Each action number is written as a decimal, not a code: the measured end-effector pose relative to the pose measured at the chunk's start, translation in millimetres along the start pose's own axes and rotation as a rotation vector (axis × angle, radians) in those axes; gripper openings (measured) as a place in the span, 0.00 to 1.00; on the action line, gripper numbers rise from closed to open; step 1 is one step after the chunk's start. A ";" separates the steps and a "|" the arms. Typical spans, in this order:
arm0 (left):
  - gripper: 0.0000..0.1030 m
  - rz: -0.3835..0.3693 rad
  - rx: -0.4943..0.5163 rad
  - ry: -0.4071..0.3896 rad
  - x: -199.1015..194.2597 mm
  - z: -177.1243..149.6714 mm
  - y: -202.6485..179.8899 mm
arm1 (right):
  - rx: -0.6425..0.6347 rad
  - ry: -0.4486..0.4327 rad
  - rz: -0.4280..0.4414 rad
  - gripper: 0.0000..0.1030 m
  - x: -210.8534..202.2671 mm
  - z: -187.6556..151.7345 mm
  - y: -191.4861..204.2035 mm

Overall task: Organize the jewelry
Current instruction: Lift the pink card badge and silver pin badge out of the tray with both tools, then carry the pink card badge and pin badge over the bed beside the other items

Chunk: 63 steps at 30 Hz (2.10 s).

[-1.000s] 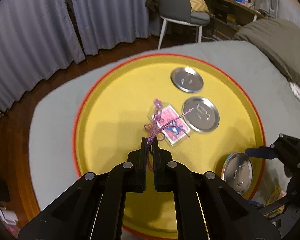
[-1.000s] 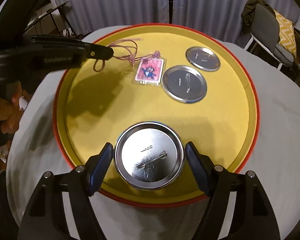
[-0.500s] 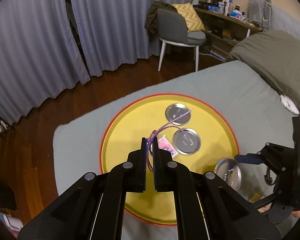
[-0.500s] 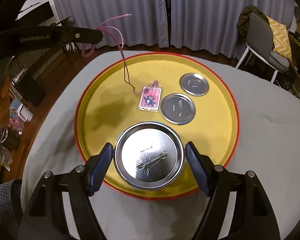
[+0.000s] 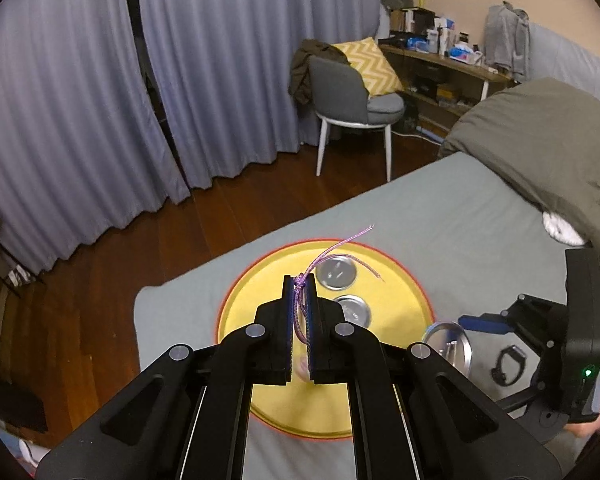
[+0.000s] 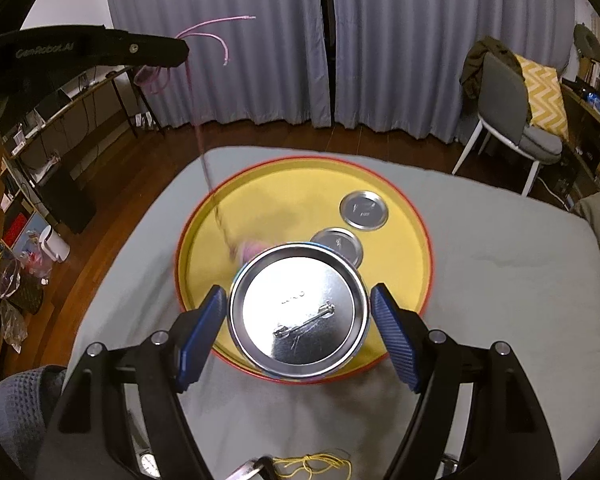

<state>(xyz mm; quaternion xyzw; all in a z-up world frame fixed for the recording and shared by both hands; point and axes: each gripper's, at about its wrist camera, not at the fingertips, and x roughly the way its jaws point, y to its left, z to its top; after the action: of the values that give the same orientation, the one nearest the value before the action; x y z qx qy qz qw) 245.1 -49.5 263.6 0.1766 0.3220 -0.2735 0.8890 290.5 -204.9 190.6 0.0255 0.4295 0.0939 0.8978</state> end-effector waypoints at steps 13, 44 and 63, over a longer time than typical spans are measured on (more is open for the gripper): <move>0.05 -0.082 0.015 0.143 -51.7 20.1 -27.5 | 0.013 -0.010 0.023 0.68 -59.6 10.2 -15.9; 0.05 -0.275 0.226 0.118 -223.4 2.8 -142.0 | -0.129 -0.067 -0.006 0.68 -207.0 -64.1 -6.1; 0.05 -0.445 0.380 0.153 -217.8 -68.8 -254.1 | -0.005 0.046 -0.088 0.68 -185.3 -174.0 -65.2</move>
<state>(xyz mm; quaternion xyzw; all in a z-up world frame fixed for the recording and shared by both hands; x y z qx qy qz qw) -80.1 -134.8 324.1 0.2850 0.3617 -0.5031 0.7314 51.4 -310.2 214.9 0.0024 0.4505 0.0559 0.8910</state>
